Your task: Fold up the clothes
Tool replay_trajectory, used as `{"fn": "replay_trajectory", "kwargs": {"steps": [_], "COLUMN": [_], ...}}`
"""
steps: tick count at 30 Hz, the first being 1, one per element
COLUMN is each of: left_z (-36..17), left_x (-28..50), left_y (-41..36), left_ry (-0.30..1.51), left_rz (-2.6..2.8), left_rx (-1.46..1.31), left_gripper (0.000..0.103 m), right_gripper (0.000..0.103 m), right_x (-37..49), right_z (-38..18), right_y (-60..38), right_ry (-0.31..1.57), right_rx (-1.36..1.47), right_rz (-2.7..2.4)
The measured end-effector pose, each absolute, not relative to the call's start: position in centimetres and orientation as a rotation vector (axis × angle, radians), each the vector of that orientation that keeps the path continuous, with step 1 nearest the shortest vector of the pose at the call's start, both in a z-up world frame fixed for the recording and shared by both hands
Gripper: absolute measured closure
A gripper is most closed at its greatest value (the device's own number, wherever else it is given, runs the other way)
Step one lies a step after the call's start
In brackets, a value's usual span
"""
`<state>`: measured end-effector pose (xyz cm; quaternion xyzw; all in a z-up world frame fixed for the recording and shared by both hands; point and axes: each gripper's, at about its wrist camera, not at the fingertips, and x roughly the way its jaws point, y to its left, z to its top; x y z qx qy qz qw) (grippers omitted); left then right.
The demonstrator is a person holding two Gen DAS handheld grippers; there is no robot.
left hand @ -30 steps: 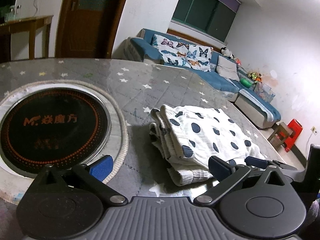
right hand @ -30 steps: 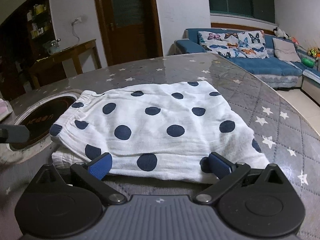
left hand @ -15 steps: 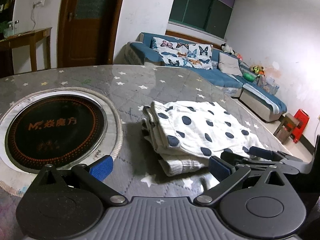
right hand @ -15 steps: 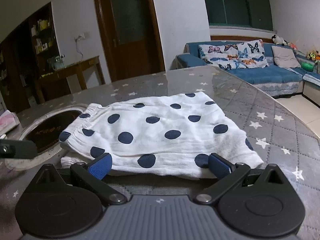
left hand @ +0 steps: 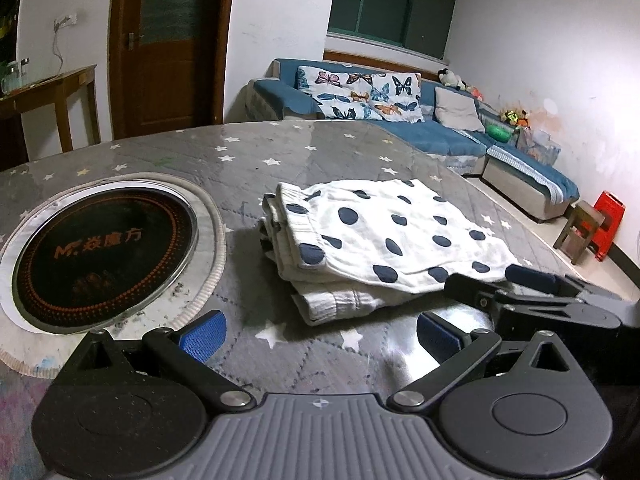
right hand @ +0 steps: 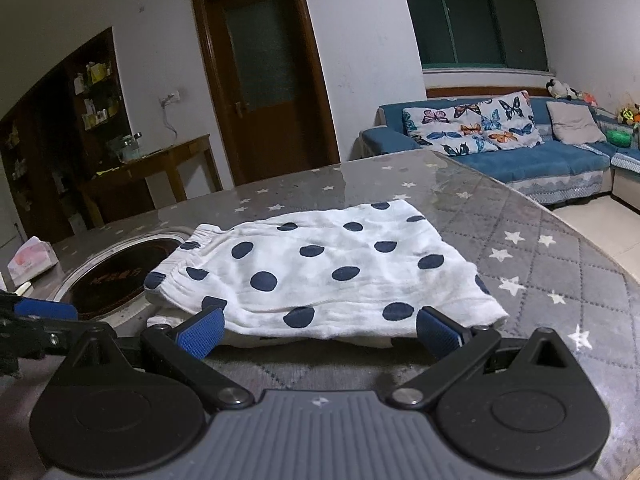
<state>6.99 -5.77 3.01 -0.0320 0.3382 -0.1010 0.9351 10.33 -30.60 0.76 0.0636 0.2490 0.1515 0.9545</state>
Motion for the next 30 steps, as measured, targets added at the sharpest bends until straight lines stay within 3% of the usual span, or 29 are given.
{"fn": "replay_trajectory", "kwargs": {"steps": [11,20,30], "left_z": [2.9,2.1,1.7], "left_x": [7.4,8.8,10.0], "left_y": [-4.2,-2.2,-1.4], "left_ry": [0.695,0.732,0.752], "left_rz": [-0.135,-0.070,-0.049], "left_rx": [-0.065,-0.102,-0.118], "left_gripper": [0.000,0.000,0.000], "right_gripper": [0.000,0.000,0.000], "right_x": [14.5,16.3,16.9], "right_z": [2.7,0.4,1.9], "right_y": [-28.5,-24.1,-23.6], "right_ry": [0.538,0.625,0.594], "right_rx": [0.084,-0.038,-0.083], "right_rz": [0.380,0.443,0.469]}}
